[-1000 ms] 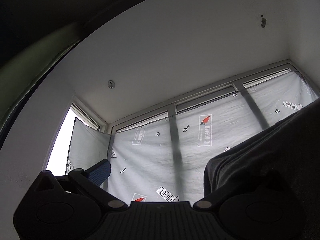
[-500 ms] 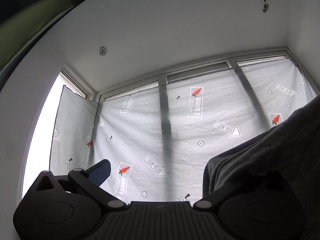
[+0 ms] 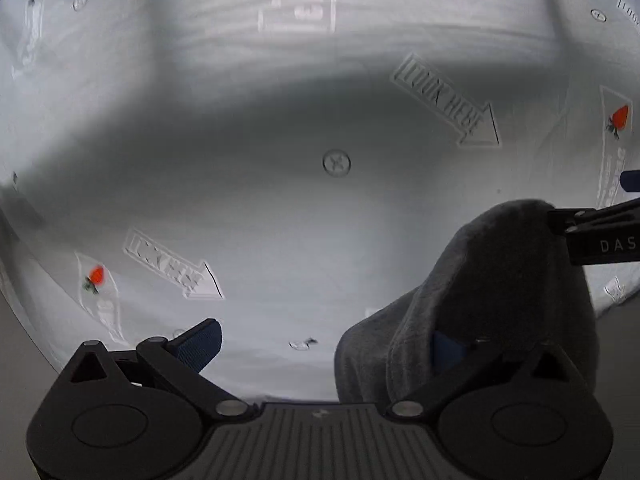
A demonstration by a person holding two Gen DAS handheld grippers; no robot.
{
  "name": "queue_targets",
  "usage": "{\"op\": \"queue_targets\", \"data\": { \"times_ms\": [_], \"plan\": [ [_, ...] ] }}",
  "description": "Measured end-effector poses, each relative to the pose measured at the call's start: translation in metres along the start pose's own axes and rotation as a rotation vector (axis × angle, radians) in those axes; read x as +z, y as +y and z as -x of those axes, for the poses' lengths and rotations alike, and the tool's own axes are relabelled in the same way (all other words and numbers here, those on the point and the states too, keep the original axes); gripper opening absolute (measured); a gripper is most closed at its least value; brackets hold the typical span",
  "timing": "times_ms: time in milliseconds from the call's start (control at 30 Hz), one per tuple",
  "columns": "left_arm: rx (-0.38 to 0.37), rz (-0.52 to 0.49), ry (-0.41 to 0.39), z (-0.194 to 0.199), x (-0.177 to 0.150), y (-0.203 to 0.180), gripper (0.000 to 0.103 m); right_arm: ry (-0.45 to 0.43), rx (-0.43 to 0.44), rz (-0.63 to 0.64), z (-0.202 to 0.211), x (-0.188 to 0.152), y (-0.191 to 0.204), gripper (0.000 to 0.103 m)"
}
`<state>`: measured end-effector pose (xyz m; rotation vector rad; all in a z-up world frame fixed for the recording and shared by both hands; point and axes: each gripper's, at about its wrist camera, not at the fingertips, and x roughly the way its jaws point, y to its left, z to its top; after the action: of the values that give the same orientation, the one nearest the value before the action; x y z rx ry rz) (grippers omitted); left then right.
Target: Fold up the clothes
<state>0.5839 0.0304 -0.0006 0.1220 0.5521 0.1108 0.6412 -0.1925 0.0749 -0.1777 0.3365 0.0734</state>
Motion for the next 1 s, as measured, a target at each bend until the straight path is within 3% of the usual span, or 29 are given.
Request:
{"op": "queue_targets", "data": {
  "times_ms": [33,100,167,233,367,467,567,667,767,867,1000],
  "plan": [
    [-0.052,0.053,0.101,-0.031,-0.021,0.006,0.103,0.088,0.015,-0.021,-0.03,-0.024,0.007,0.103],
    [-0.068,0.171,0.216,-0.073,-0.067,0.022,0.103,0.241,0.016,-0.034,-0.077,-0.073,0.018,0.103],
    [-0.069,0.25,0.297,-0.094,-0.108,0.039,0.103,0.335,0.011,-0.052,-0.098,-0.117,0.024,0.103],
    [-0.088,0.305,0.343,-0.098,-0.146,0.053,0.103,0.365,0.035,-0.107,-0.096,-0.148,0.018,0.103],
    [-0.104,0.342,0.4,-0.071,-0.209,0.073,0.103,0.375,0.13,-0.267,-0.061,-0.207,-0.012,0.103],
    [-0.117,0.335,0.502,-0.041,-0.251,0.081,0.103,0.406,0.283,-0.389,-0.018,-0.246,-0.04,0.103],
    [-0.039,0.275,0.575,-0.001,-0.285,0.079,0.103,0.468,0.296,-0.5,0.026,-0.282,-0.065,0.103],
    [0.045,0.207,0.628,0.04,-0.31,0.074,0.103,0.541,0.253,-0.552,0.073,-0.311,-0.087,0.103],
    [0.104,0.178,0.679,0.076,-0.327,0.067,0.103,0.62,0.237,-0.516,0.122,-0.341,-0.092,0.103],
    [0.138,0.189,0.746,0.098,-0.347,0.066,0.103,0.689,0.266,-0.39,0.156,-0.359,-0.078,0.103],
    [0.161,0.226,0.758,0.118,-0.36,0.072,0.103,0.737,0.309,-0.155,0.191,-0.378,-0.042,0.102]
  ]
}}
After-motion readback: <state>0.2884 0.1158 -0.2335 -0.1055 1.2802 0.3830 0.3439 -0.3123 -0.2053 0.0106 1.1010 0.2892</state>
